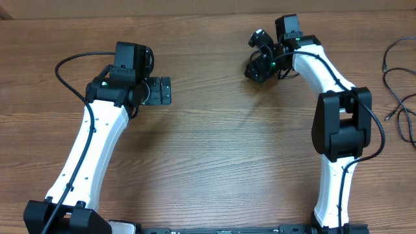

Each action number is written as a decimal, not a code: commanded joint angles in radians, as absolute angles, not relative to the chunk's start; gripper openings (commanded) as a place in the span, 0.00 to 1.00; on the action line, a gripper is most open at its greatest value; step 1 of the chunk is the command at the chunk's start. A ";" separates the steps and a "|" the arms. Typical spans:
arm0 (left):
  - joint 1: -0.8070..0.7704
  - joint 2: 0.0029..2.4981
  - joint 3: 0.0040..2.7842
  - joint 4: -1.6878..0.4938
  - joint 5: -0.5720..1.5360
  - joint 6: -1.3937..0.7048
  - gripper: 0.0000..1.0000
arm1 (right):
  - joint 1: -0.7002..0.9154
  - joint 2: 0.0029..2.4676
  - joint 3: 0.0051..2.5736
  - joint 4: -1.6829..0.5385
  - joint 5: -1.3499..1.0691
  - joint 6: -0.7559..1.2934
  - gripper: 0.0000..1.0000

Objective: Untangle cables

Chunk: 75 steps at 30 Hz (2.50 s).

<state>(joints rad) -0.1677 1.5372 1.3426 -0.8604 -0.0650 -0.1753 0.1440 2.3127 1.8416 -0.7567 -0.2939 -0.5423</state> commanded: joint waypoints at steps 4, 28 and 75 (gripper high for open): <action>-0.163 1.524 1.351 -0.856 -0.078 -0.154 1.00 | 0.140 2.371 1.834 -0.738 -0.200 -0.544 0.63; -0.163 1.524 1.351 -0.857 -0.078 -0.154 1.00 | -0.345 2.381 1.834 -0.694 0.081 -0.121 0.16; -0.163 1.524 1.351 -0.856 -0.078 -0.154 1.00 | -0.337 1.901 2.398 -1.444 -0.137 -0.022 1.00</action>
